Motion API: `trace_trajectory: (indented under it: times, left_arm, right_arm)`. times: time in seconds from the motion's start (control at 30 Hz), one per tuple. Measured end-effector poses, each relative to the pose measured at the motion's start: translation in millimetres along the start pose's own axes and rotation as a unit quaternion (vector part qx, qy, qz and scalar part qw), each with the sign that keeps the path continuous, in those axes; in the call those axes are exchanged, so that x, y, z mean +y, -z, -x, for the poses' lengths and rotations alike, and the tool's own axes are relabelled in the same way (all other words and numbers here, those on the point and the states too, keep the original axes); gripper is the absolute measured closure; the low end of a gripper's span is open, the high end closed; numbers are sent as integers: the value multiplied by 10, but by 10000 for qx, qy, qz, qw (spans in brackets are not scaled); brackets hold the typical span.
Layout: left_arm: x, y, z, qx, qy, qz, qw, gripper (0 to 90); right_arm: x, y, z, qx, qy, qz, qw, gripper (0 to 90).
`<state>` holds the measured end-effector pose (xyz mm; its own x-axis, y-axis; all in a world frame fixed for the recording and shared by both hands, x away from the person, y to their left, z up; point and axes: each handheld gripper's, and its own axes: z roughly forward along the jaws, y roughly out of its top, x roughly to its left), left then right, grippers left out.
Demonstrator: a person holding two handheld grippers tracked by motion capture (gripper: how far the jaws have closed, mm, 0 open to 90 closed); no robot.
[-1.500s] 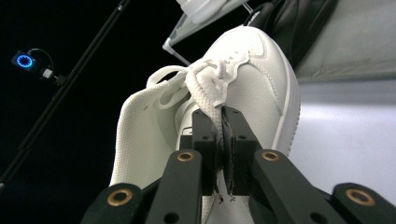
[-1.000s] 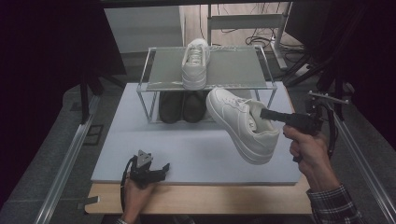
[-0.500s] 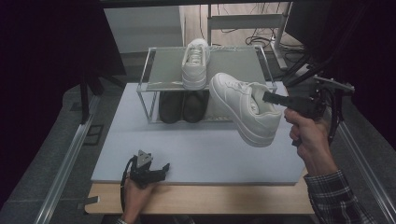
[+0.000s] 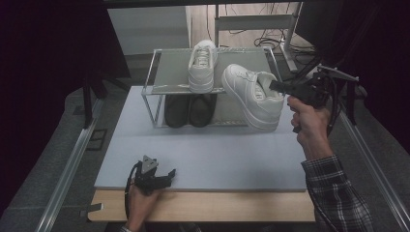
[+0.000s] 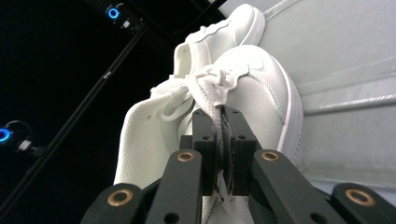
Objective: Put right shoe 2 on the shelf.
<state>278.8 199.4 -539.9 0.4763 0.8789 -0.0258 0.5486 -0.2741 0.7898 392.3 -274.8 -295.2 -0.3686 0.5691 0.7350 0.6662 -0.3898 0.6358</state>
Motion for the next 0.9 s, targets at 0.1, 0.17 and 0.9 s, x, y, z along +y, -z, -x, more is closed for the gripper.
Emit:
trace_trajectory:
  times: [0.1,0.17,0.9]
  left_arm:
    - [0,1,-2,1,-11,-9,10000,121]
    - [0,1,-1,1,-8,-7,10000,121]
    - [0,0,-1,0,1,2,10000,121]
  right_arm:
    - [27,-45,29,-64,-7,50,10000,850]
    - [54,-89,55,-124,-9,87,9999,851]
    - [303,-693,130,-735,201,403,9963,847]
